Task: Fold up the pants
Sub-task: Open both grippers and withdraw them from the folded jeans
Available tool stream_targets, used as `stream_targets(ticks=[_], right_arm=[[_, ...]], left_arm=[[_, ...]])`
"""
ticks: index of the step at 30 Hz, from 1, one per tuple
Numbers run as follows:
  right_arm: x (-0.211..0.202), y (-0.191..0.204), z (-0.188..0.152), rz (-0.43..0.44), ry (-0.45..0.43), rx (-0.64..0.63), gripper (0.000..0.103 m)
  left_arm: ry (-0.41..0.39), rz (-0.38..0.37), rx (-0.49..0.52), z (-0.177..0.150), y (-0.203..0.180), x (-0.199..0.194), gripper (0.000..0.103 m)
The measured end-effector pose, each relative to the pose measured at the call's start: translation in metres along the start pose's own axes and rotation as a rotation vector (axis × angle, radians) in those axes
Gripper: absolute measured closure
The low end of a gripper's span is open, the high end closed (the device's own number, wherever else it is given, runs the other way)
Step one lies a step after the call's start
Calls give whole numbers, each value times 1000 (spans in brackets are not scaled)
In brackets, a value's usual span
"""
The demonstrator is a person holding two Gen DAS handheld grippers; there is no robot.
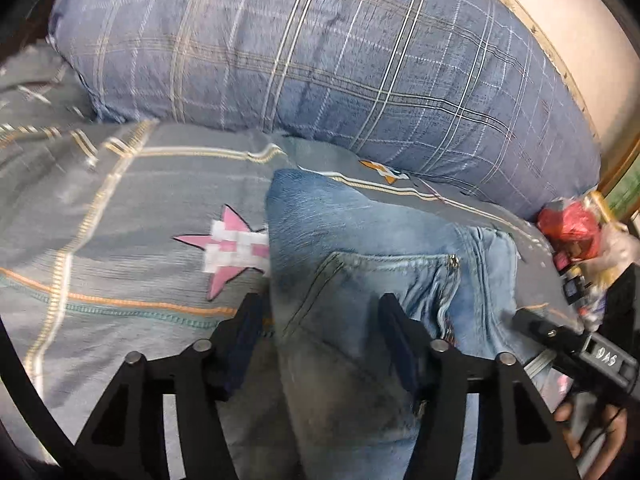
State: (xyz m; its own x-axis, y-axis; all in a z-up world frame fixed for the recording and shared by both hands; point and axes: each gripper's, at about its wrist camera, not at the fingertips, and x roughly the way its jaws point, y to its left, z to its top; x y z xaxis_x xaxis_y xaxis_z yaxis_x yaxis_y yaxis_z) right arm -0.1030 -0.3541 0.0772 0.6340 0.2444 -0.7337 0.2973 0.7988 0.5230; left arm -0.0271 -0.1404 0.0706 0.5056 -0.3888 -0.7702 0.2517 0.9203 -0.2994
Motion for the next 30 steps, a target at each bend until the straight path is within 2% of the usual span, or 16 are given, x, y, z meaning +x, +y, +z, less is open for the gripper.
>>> stream_targets(ticks=[2,4,6,9,12,20,25,27,30], right_arm=[[-7,-4,-7,-2,-16,31,35],[-10,-1,-13,-9,-34,31,35],[-18,10,-24,-31,-59,-15,35],[-30,25,-43,-68,-86,-95,34],[-35,34,-62,-87,-109,-122,35],[-62,32,-96,-110,-191,-119,34],[-68,30,-111,-131,-206,-143,34],[-72,30,-115,-127,-213,-151,34],[-80,26,-123,-123,-230,-144,34]], left_arm=[[-28,23,9,-9,-1,-10,40],[-77,85,32,-20,-4,-22,39],[-136,128,57,-33,-8,-35,29],[-180,175,105,-50,-19,-50,28],[-200,253,159,-61,-26,-55,28],[-250,295,152,-81,-27,-71,28],[-273,297,131,-102,-33,-81,28],[-306,298,123,-112,-36,-87,28],[-298,312,215,-121,-53,-91,28]])
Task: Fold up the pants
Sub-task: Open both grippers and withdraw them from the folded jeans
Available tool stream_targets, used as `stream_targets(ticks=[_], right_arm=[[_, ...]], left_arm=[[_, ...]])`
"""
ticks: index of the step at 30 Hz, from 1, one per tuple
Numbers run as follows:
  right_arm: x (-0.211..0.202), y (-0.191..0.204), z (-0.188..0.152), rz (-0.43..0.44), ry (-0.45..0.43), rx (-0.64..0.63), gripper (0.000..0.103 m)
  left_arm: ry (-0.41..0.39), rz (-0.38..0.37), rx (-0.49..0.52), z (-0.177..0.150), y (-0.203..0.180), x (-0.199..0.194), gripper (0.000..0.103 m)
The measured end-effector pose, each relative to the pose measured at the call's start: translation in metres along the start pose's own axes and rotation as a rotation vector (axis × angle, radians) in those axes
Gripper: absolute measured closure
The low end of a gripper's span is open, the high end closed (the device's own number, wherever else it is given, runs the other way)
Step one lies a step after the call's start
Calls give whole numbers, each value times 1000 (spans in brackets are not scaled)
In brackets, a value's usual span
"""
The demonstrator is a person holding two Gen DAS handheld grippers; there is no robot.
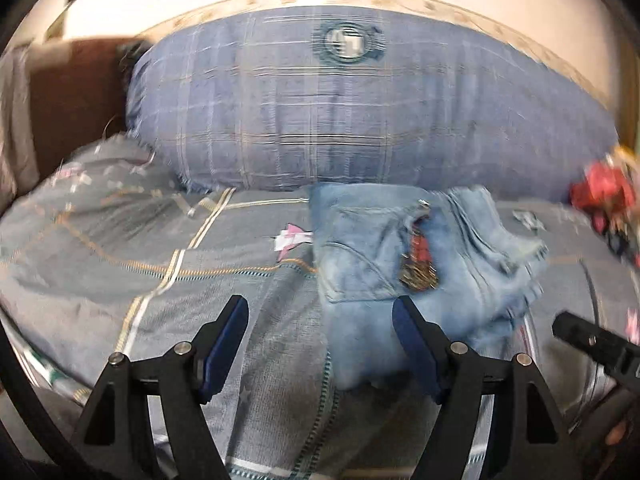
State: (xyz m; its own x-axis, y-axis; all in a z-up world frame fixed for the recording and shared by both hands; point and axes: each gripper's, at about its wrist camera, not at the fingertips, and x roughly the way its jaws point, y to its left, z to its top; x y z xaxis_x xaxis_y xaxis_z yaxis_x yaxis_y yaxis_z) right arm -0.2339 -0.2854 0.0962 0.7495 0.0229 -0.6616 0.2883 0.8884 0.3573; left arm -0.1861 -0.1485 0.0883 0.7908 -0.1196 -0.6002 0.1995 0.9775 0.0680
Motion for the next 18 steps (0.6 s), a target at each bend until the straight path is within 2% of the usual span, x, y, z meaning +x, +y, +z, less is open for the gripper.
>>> stream_targets(ticks=[2,7,18], right_arm=[[-4,-4,-5,-7,-8,9,34],[-8,0,-14,-24,-8,-36,34],[-18,7,-28,-53,-18,-79,34]], left_arm=[[24,-5,41,-4,-6,-2,28],[82,-25,60,-16,-8,-4,26],[59,-30,77,-24,-16,-22,25]])
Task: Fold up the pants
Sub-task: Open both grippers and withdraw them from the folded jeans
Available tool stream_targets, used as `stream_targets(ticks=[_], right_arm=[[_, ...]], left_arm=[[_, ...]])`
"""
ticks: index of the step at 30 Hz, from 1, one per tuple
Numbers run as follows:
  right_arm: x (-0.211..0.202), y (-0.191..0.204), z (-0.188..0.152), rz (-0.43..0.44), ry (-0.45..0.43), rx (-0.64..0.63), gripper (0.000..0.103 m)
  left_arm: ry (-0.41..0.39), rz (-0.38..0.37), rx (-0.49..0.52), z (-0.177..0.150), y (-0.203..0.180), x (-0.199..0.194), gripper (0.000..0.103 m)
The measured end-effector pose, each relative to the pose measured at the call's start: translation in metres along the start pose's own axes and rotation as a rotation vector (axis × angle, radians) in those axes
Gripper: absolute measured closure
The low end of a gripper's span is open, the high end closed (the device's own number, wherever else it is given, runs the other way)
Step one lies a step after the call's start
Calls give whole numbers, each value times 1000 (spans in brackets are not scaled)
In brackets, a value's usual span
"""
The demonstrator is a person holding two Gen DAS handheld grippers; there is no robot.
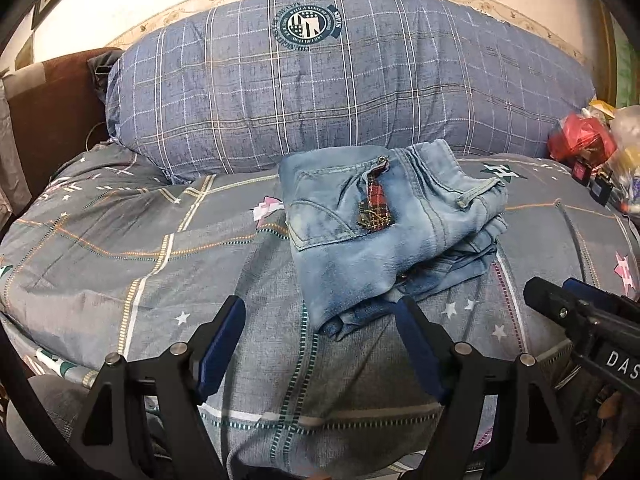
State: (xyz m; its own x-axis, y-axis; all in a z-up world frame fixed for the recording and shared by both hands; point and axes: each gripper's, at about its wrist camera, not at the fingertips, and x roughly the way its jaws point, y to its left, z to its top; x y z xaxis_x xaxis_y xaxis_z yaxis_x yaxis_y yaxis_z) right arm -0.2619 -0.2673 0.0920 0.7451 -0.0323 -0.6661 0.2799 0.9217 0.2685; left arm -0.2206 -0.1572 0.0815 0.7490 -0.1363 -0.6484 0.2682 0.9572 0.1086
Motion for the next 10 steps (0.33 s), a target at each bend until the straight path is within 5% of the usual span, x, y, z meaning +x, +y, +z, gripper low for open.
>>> stream_targets(ticks=[10], right_arm=[[-4,13,-6,-15,-5,-58,34]], left_arm=[[-63,19,7,-2,2,-14,25]])
